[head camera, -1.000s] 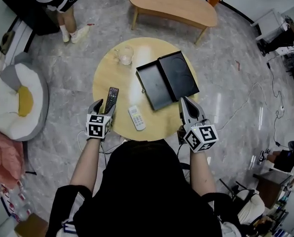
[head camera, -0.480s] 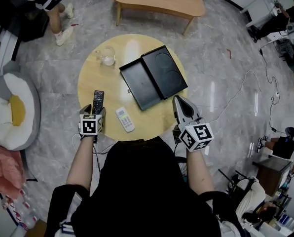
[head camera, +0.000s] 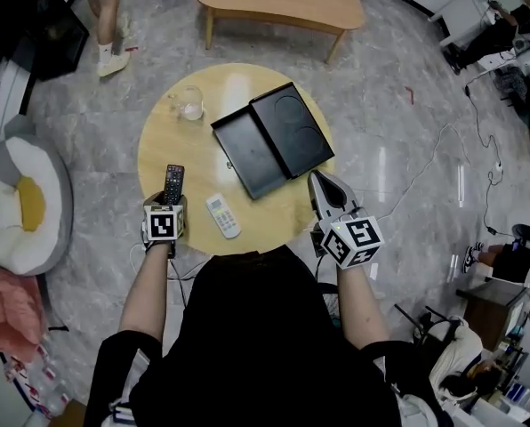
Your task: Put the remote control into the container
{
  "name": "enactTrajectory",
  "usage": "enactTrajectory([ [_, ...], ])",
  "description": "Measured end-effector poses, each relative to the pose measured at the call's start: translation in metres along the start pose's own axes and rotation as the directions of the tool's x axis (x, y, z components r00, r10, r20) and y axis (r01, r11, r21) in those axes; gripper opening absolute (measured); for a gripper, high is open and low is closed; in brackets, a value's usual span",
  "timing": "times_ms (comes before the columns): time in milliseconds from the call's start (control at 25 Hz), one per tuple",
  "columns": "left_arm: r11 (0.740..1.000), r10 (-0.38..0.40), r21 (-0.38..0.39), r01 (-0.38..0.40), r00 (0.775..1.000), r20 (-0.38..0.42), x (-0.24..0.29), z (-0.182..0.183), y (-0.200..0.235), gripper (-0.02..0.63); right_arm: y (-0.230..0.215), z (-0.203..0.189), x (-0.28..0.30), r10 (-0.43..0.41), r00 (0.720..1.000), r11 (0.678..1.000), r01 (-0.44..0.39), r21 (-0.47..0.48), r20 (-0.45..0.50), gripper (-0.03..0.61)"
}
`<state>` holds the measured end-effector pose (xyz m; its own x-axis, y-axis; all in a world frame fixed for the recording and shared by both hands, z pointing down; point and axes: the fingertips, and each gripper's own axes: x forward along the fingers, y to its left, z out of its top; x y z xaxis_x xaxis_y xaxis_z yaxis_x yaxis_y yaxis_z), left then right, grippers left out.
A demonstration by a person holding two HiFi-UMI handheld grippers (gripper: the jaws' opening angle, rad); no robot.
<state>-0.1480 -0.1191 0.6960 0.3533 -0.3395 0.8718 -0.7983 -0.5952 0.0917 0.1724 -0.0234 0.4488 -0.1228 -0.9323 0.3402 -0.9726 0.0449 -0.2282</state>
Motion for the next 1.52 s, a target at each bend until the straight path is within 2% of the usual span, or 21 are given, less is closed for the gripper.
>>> enactTrajectory([
  [160,0.999,-0.033,-0.043,0.033,0.999,0.001,-0.005,0.0,-0.002,0.25,0.011,0.001,-0.007,0.002,1.0,1.0,-0.002,-0.012,0.008,0.009],
  [280,0.996,-0.055,-0.065,0.058,0.997,0.045,-0.017,0.005,-0.006,0.25,0.023,0.0,-0.011,0.004,1.0,1.0,-0.004,-0.016,0.017,0.009],
  [720,0.993,-0.103,-0.037,0.111,0.979,0.177,-0.065,0.035,-0.019,0.25,0.051,-0.002,-0.017,0.009,0.999,0.999,-0.007,-0.044,0.033,0.009],
  [920,0.99,-0.096,-0.077,0.117,0.967,0.237,-0.076,0.062,-0.035,0.25,0.033,0.003,-0.002,0.038,0.999,0.999,-0.037,-0.041,0.025,0.009],
  [1120,0.984,-0.093,-0.123,0.132,0.954,0.286,-0.081,0.098,-0.065,0.25,0.012,0.024,0.019,0.091,0.996,0.994,-0.09,-0.056,0.024,0.009],
  [1520,0.961,-0.12,-0.209,0.183,0.952,0.283,-0.045,0.143,-0.146,0.25,-0.052,0.021,0.038,0.153,0.987,0.986,-0.155,-0.057,-0.043,0.009],
])
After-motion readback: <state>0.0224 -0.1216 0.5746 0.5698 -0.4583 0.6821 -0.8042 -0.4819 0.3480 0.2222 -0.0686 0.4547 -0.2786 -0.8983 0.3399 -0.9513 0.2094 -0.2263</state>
